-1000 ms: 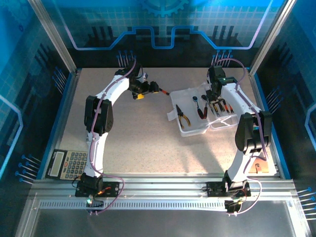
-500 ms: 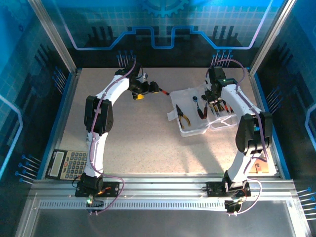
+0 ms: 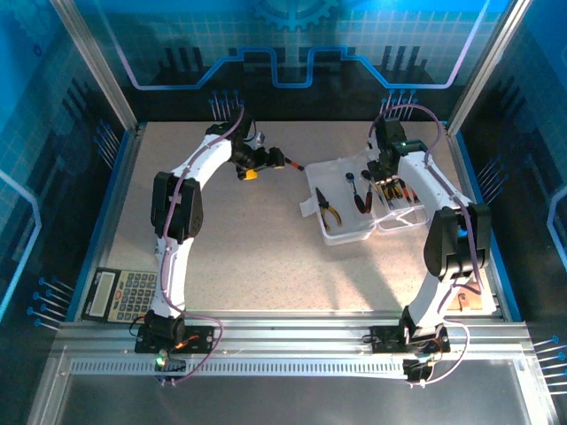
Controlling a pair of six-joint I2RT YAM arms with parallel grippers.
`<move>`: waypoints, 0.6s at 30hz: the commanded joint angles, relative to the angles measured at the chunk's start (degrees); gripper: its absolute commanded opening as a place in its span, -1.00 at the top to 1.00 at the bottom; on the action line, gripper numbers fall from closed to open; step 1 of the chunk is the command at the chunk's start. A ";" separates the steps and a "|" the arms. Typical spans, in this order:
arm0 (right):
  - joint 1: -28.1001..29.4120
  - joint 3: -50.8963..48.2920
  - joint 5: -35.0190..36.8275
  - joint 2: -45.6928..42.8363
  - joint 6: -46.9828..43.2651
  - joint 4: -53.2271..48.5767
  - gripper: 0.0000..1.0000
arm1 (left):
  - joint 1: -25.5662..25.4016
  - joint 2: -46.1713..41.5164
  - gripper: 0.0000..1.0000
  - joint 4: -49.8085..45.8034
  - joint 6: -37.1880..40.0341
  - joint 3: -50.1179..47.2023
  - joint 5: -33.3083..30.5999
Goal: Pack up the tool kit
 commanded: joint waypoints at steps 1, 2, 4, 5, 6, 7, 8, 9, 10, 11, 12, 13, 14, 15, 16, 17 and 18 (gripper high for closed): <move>0.50 -0.19 -0.63 -2.71 0.92 -0.67 0.47 | 0.43 -4.09 -0.99 -2.07 0.72 0.80 1.88; 0.63 -0.13 -0.77 -3.17 1.10 -0.86 0.44 | 0.43 -4.33 -0.99 -2.12 0.81 0.89 1.95; 0.78 -0.16 -0.93 -4.20 1.37 -0.93 0.41 | 0.43 -4.38 -0.98 -2.46 1.06 1.20 1.71; 0.77 -0.14 -1.16 -4.76 1.55 -1.04 0.38 | 0.43 -4.16 -0.98 -2.75 1.16 1.41 1.55; 0.85 -0.33 -1.44 -5.29 1.60 -1.10 0.35 | 0.42 -3.98 -0.98 -2.98 1.30 1.65 1.40; 0.89 -0.61 -1.76 -5.73 1.82 -1.08 0.32 | 0.43 -3.67 -0.98 -3.29 1.37 1.89 1.22; 0.84 -0.85 -2.25 -6.25 1.98 -1.13 0.25 | 0.43 -3.52 -0.99 -3.50 1.51 2.05 0.88; 0.82 -1.17 -2.78 -6.81 2.13 -1.21 0.17 | 0.43 -3.18 -0.99 -3.61 1.61 2.23 0.47; 0.94 -1.74 -3.64 -7.63 2.20 -1.22 0.00 | 0.43 -2.79 -0.98 -3.70 1.77 2.56 -0.28; 1.15 -2.47 -4.53 -8.49 2.32 -1.01 -0.20 | 0.35 -2.18 -0.99 -3.84 1.78 3.14 -0.89; 1.20 -3.30 -5.30 -9.32 2.56 -0.77 -0.41 | 0.34 -1.52 -0.99 -4.04 1.73 3.81 -1.35; 1.31 -4.29 -6.69 -10.25 2.91 -0.45 -0.60 | 0.17 -0.70 -0.98 -4.22 1.53 4.64 -2.09; 1.40 -5.05 -8.26 -11.30 3.13 -0.27 -0.72 | -0.08 0.25 -0.99 -4.32 1.57 5.61 -3.09; 1.51 -5.83 -9.32 -12.33 3.37 -0.11 -0.84 | -0.31 1.22 -0.99 -4.56 1.43 6.68 -3.88; 1.63 -6.67 -10.45 -13.30 3.87 0.08 -1.00 | -0.60 2.47 -0.99 -4.82 1.11 8.28 -5.10; 1.67 -7.48 -11.99 -14.42 4.16 0.10 -0.99 | -0.86 3.94 -0.99 -5.25 0.78 10.26 -6.27; 1.72 -8.04 -13.13 -15.30 4.25 0.18 -0.99 | -1.14 5.39 -0.99 -5.84 0.48 12.44 -7.22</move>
